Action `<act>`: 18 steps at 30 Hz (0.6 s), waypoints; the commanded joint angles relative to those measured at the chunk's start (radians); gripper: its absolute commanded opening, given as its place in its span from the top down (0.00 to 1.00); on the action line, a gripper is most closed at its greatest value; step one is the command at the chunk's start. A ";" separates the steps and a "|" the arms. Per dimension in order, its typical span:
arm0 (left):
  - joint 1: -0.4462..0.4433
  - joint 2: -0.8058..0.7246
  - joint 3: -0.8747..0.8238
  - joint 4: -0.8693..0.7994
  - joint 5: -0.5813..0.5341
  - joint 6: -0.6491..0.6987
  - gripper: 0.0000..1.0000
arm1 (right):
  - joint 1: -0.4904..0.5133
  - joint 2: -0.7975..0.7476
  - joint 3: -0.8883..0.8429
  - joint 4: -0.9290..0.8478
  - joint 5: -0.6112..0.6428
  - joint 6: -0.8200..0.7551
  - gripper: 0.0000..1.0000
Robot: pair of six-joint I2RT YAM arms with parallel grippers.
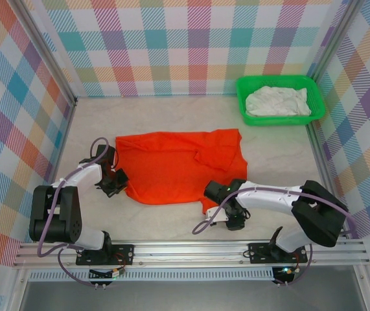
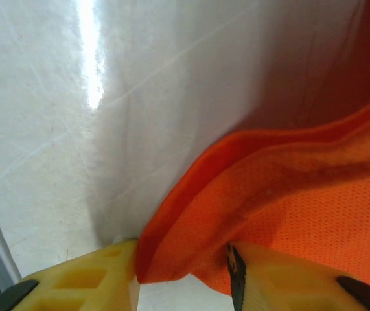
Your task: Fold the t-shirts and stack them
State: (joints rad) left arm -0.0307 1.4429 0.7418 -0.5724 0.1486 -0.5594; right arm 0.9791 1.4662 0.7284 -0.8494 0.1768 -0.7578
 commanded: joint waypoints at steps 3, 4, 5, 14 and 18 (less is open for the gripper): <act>-0.004 -0.047 0.002 -0.023 0.001 0.013 1.00 | 0.013 -0.006 0.006 0.047 0.000 0.014 0.73; -0.004 -0.052 0.002 -0.026 0.001 0.012 1.00 | 0.013 -0.022 0.007 0.047 0.007 0.015 0.76; -0.004 -0.057 0.002 -0.030 0.001 0.013 1.00 | 0.013 -0.040 0.006 0.043 0.009 0.017 0.78; -0.003 -0.094 -0.007 -0.061 0.001 0.009 1.00 | 0.013 -0.235 0.015 0.043 0.054 0.051 1.00; -0.003 -0.120 -0.006 -0.090 -0.002 0.009 1.00 | 0.010 -0.362 0.017 0.049 0.099 0.073 1.00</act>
State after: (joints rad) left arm -0.0307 1.3544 0.7418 -0.6086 0.1478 -0.5594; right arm 0.9882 1.1767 0.7292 -0.8013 0.2398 -0.7139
